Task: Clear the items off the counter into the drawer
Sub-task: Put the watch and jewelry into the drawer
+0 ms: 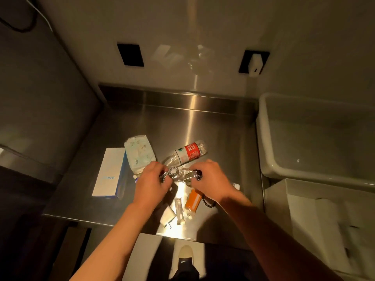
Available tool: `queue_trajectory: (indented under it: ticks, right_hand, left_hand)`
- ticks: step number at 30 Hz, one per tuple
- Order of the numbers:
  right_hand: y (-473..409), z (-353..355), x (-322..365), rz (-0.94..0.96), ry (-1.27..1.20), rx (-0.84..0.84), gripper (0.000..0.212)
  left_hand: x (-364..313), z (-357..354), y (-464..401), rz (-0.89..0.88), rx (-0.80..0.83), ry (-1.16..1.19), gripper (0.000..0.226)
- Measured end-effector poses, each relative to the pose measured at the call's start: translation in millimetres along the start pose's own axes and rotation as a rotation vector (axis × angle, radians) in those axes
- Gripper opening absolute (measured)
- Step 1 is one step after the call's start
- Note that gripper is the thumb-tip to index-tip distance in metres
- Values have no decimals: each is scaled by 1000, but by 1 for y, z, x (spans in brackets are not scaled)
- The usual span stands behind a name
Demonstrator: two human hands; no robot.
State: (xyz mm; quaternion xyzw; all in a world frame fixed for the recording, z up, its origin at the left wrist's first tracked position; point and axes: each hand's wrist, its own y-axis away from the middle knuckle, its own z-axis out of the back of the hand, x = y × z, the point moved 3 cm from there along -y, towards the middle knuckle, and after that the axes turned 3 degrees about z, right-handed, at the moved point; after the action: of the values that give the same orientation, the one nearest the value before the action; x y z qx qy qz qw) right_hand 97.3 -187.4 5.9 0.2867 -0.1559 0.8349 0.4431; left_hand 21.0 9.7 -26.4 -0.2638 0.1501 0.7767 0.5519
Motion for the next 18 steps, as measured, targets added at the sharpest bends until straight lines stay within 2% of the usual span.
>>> queue_trajectory:
  ticks: [3,7,9,15,18]
  right_hand:
    - [18,36,-13,-45,-11,-39,42]
    - [44,84,-38,-143,-71,-82,48]
    - [58,108,-51,-182,-62,-104,46]
    - [100,160,-88,-168,-28,-126,18]
    - [117,175,-112,-211,-31,-132,28]
  left_hand:
    - [-41,-10,-7,-83,25,14,17]
    - [-98,-27,-11,-206,33,41,21]
    - [-127,-37,-12,-253,56,57,23]
    - [-212,-66,0,-404,141,110,19]
    - [-243,-82,9,-440,162,102,16]
